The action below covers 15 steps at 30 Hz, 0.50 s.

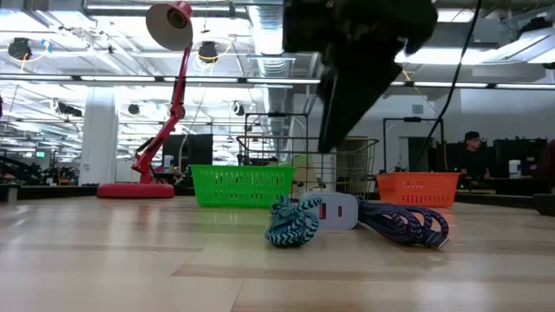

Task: Pick and place items into bin
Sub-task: Put the white charger adapter into the orange bin

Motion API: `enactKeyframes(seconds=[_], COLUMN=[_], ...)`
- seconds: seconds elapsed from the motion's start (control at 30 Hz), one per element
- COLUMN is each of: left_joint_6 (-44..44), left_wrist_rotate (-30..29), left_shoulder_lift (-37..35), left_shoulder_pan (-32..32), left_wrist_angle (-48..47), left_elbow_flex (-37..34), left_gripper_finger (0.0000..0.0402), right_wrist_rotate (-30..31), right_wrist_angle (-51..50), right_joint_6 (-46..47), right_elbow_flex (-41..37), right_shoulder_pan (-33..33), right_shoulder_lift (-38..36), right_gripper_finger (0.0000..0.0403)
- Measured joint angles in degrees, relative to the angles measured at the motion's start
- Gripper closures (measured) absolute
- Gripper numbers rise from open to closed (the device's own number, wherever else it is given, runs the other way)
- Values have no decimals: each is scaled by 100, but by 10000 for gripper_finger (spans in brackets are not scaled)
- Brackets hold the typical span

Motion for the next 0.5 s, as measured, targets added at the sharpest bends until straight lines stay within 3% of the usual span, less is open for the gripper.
enactKeyframes(seconds=[0.27, 0.5], left_joint_6=[0, 0], left_wrist_rotate=[4, -1], left_shoulder_lift=[466, 1041], left_shoulder_pan=[2, 2], left_wrist_angle=[-13, -11], left_elbow_flex=[2, 4], left_gripper_finger=[250, 250], right_wrist_rotate=[-7, 2], right_wrist_angle=[66, 75], right_joint_6=[49, 153], right_elbow_flex=[43, 46], right_shoulder_pan=[93, 86], right_shoulder_lift=[340, 329], right_gripper_finger=[151, 147])
